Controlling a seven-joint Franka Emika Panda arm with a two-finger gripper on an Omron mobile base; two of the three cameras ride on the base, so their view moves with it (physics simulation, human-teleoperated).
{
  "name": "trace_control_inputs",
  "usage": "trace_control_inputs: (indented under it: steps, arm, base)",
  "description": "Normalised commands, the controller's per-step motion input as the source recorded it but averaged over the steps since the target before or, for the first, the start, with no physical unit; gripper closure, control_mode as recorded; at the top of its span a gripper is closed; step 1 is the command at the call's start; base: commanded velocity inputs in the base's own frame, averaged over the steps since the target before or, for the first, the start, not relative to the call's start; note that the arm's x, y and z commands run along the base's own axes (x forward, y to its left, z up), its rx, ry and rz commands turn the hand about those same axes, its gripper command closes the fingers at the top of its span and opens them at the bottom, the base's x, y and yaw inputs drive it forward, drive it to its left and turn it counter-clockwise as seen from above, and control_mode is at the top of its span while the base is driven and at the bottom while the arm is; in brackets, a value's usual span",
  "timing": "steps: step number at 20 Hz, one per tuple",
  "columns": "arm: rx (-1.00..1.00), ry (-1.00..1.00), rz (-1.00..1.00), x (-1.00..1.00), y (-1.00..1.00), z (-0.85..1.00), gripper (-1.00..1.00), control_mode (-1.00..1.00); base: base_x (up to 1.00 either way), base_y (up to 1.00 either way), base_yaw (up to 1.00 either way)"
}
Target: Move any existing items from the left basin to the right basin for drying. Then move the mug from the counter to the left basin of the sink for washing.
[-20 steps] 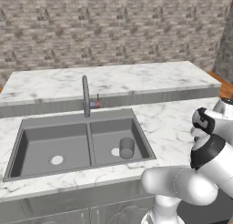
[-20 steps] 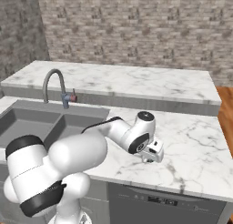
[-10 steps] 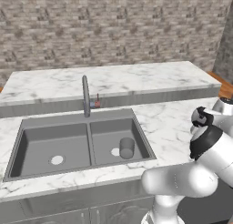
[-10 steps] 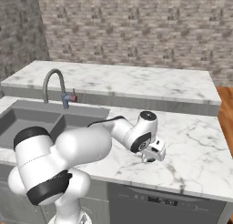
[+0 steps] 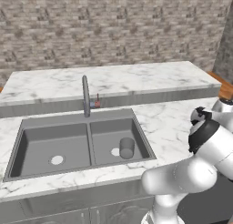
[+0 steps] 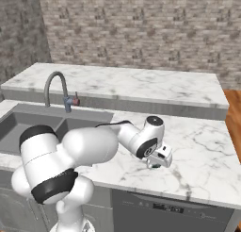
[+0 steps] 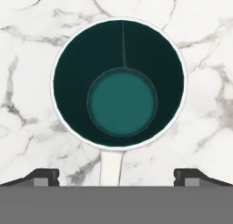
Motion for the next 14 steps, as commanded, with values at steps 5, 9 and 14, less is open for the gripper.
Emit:
trace_control_inputs:
  steps: [5, 9, 14]
  arm:
    - [0.00, 0.00, 0.00, 0.07, 0.00, -0.15, -1.00, -1.00]
    - [0.00, 0.00, 0.00, 0.03, 0.00, -0.13, -1.00, -1.00]
    - [0.00, 0.00, 0.00, 0.00, 0.00, -0.04, 1.00, -1.00]
  base:
    - [0.00, 0.00, 0.00]
    - [0.00, 0.00, 0.00]
    - [0.00, 0.00, 0.00]
